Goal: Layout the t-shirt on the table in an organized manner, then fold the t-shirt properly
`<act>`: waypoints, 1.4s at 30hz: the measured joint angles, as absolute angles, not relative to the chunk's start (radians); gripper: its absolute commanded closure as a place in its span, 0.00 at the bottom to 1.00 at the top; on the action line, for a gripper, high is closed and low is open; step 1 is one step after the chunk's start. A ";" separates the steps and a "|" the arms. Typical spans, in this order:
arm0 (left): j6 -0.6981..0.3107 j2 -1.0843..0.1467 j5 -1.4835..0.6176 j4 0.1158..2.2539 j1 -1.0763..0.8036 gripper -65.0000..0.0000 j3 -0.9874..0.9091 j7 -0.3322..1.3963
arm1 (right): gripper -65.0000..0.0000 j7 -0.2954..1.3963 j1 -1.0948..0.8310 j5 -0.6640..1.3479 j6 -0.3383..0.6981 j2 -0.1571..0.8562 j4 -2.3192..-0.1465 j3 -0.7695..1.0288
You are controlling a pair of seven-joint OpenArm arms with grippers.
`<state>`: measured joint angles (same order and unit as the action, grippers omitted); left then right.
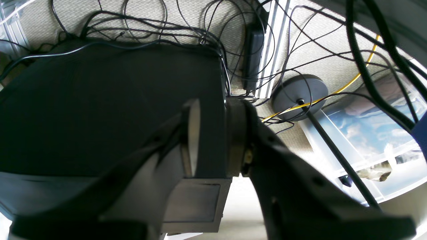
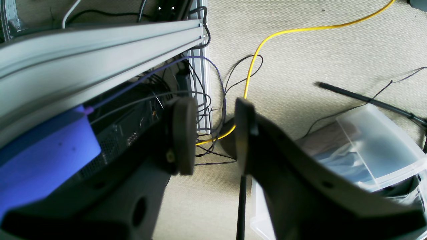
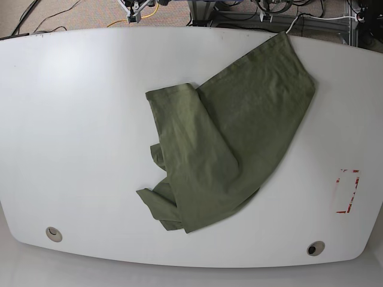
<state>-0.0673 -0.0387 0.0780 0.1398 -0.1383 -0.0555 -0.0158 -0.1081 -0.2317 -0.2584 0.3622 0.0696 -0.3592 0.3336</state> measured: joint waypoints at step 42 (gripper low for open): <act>-0.067 -0.039 0.078 0.182 -0.177 0.82 -0.048 -0.015 | 0.71 -0.109 -0.315 -0.257 0.363 0.072 -0.450 0.331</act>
<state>-0.0669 -0.0387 0.0784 0.1818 -0.1772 -0.0483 -0.0147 -0.1085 -0.3149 -0.2569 0.3626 0.0723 -0.4500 0.3305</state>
